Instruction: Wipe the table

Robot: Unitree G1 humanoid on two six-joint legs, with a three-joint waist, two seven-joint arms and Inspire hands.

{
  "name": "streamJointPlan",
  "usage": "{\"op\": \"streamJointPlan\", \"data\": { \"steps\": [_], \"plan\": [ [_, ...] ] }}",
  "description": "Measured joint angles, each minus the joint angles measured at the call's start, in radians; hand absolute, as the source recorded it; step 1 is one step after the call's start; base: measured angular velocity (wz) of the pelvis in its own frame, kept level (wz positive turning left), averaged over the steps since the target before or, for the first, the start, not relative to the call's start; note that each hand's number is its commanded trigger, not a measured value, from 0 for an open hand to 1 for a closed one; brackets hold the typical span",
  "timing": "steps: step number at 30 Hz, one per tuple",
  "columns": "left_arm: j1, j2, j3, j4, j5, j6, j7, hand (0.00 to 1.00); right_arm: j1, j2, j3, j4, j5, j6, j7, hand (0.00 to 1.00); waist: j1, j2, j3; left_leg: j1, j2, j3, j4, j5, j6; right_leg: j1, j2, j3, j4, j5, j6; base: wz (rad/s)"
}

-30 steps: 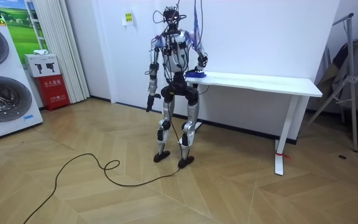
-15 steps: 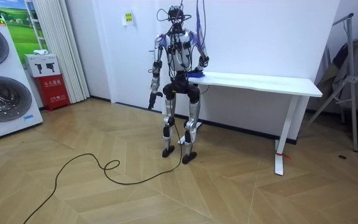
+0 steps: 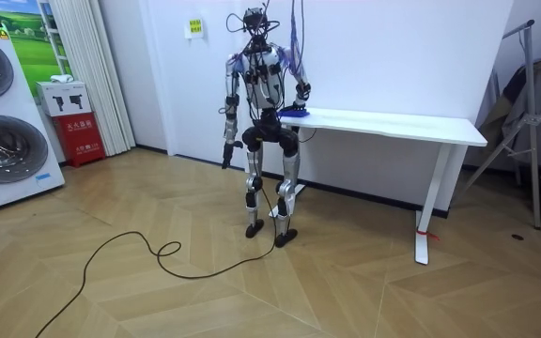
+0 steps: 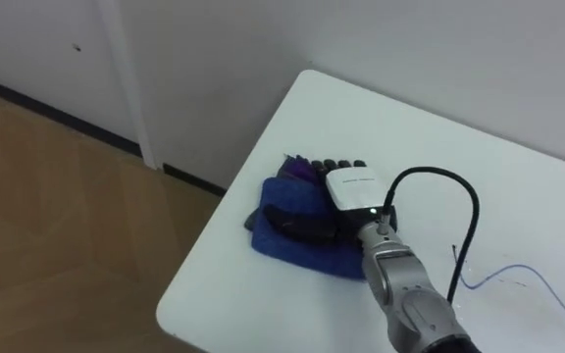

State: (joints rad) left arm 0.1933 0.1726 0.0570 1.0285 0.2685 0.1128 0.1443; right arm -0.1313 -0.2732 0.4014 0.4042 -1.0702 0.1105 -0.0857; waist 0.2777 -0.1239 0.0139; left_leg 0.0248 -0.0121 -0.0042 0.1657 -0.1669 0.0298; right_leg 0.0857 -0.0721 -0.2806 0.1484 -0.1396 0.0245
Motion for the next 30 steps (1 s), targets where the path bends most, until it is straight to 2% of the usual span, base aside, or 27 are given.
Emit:
{"op": "streamJointPlan", "data": {
  "steps": [5, 8, 11, 15, 20, 24, 30],
  "plan": [
    [-0.003, 0.001, -0.003, -0.01, -0.003, -0.01, 0.002, 0.0, 0.055, 0.0, -0.001, -0.077, -0.004, -0.015, -0.003, 0.0, -0.022, 0.011, 0.0031, 0.002, 0.0, 0.008, 0.001, -0.001, 0.0, -0.002, 0.0, 0.005, 0.004, 0.0, 0.0, -0.02],
    [-0.005, -0.004, -0.003, -0.01, -0.001, -0.011, 0.004, 0.0, 0.072, 0.001, 0.0, -0.084, -0.005, -0.041, -0.026, 0.0, -0.025, 0.023, -0.0008, 0.005, -0.001, 0.019, 0.001, -0.001, 0.0, -0.005, 0.002, 0.013, 0.003, 0.0, 0.0, -0.1],
    [-0.01, -0.004, -0.003, -0.004, -0.002, -0.031, 0.015, 0.0, 0.077, -0.001, 0.001, -0.097, -0.02, -0.057, -0.05, 0.0, -0.027, 0.031, -0.0059, 0.005, 0.0, 0.026, -0.002, -0.001, 0.0, -0.013, 0.004, 0.023, 0.003, 0.0, 0.0, -0.1],
    [-0.018, -0.004, -0.003, 0.019, -0.002, -0.037, 0.039, 0.0, 0.078, -0.001, 0.001, -0.107, -0.035, -0.084, -0.089, 0.0, -0.034, 0.044, -0.0055, 0.005, 0.0, 0.028, -0.004, -0.001, 0.0, -0.016, 0.004, 0.031, 0.003, 0.0, 0.0, -0.04],
    [-0.024, -0.005, -0.003, 0.062, -0.003, -0.038, 0.044, 0.0, 0.078, -0.001, 0.001, -0.114, -0.034, -0.11, -0.106, 0.0, -0.051, 0.044, -0.006, 0.005, 0.0, 0.033, -0.011, -0.001, 0.0, -0.019, 0.005, 0.031, 0.002, 0.0, 0.0, 0.0],
    [-0.03, -0.005, -0.003, 0.066, -0.002, -0.039, 0.044, 0.0, 0.113, 0.0, 0.0, -0.123, -0.034, -0.112, -0.119, 0.0, -0.057, 0.041, -0.0099, 0.007, 0.0, 0.033, -0.013, -0.001, 0.0, -0.019, 0.005, 0.031, 0.002, 0.0, 0.0, 0.0],
    [-0.045, -0.005, -0.003, 0.072, -0.002, -0.04, 0.044, 0.0, 0.143, 0.0, 0.001, -0.144, -0.034, -0.12, -0.119, 0.0, -0.058, 0.046, -0.0084, 0.013, 0.0, 0.032, -0.016, -0.001, 0.0, -0.018, 0.005, 0.031, 0.002, 0.0, 0.0, 0.0]
  ]
}}
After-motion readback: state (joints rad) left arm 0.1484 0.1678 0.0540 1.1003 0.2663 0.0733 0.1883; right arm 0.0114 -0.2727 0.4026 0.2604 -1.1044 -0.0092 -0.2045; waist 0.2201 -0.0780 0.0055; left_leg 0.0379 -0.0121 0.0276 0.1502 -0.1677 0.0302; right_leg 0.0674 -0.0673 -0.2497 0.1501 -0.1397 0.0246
